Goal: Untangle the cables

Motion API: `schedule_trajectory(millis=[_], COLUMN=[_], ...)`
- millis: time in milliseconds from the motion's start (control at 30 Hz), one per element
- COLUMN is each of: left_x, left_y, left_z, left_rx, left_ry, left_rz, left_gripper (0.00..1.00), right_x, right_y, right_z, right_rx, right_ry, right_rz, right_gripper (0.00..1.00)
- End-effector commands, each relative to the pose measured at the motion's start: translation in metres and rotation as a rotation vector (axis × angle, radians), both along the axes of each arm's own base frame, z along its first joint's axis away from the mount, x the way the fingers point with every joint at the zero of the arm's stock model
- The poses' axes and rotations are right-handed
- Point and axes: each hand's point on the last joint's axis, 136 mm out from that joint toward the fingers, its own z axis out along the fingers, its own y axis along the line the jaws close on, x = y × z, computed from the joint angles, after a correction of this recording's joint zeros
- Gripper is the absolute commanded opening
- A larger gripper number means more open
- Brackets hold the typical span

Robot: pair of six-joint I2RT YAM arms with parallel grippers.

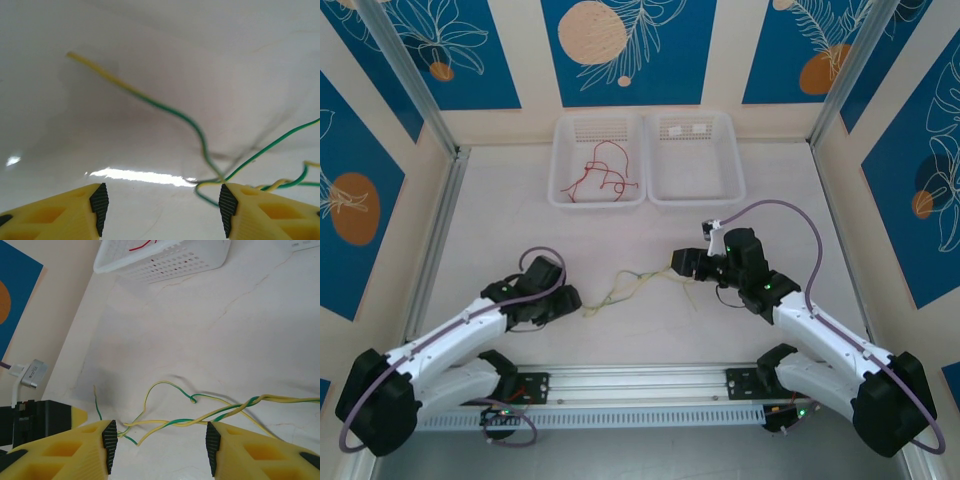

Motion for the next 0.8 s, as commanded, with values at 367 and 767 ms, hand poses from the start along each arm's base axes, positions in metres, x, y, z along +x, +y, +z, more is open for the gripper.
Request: schedule_trajectory(millis=[367, 767], left_x=[0.06, 0.068], left_y=[-0.026, -0.03], left_z=[0.006, 0.062], left_rx=[-0.006, -0.044], left_ry=[-0.16, -0.263], left_rz=[-0.049, -0.114], left_gripper=[0.27, 0.0], right_x=[-0.009, -0.01], right_y=[0.001, 0.018], right_z=[0.025, 0.015], right_rx=[0.025, 0.031], right_ry=[-0.07, -0.04], right_rz=[0.022, 0.063], right_gripper=[0.53, 0.53])
